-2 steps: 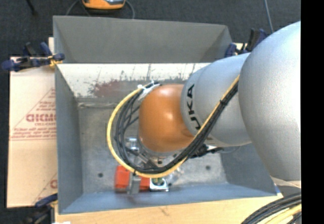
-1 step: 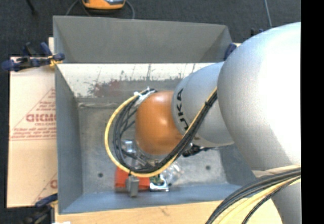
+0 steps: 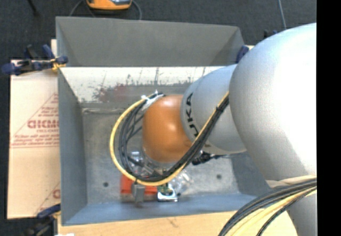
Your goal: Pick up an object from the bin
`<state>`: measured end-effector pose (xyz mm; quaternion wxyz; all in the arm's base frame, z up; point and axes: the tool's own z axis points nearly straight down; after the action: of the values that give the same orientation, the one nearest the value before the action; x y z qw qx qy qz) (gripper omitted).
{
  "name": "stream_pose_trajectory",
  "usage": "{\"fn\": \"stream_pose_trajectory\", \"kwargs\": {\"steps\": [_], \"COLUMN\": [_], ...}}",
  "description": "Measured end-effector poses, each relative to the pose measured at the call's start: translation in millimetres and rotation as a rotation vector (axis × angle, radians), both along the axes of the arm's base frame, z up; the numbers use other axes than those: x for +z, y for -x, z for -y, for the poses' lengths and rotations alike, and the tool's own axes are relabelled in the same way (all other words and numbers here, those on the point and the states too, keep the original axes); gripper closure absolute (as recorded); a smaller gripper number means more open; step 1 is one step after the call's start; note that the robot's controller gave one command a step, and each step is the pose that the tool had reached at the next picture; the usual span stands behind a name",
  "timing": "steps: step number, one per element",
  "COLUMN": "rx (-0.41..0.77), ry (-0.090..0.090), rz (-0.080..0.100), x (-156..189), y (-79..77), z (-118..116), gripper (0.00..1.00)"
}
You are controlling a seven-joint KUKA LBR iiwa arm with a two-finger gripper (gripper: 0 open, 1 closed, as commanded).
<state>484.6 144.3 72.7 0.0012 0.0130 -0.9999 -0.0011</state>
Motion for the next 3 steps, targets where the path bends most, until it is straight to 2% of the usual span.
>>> {"fn": "stream_pose_trajectory", "kwargs": {"steps": [1,2,3], "rx": [0.010,0.005,-0.030], "ry": [-0.002,0.000,-0.001], "rz": [0.011,0.004,0.004], "x": [78,74,1], "y": [9.3,10.8,5.3], "z": [-11,-10,-25], "gripper": [1.00,0.00,0.00]}}
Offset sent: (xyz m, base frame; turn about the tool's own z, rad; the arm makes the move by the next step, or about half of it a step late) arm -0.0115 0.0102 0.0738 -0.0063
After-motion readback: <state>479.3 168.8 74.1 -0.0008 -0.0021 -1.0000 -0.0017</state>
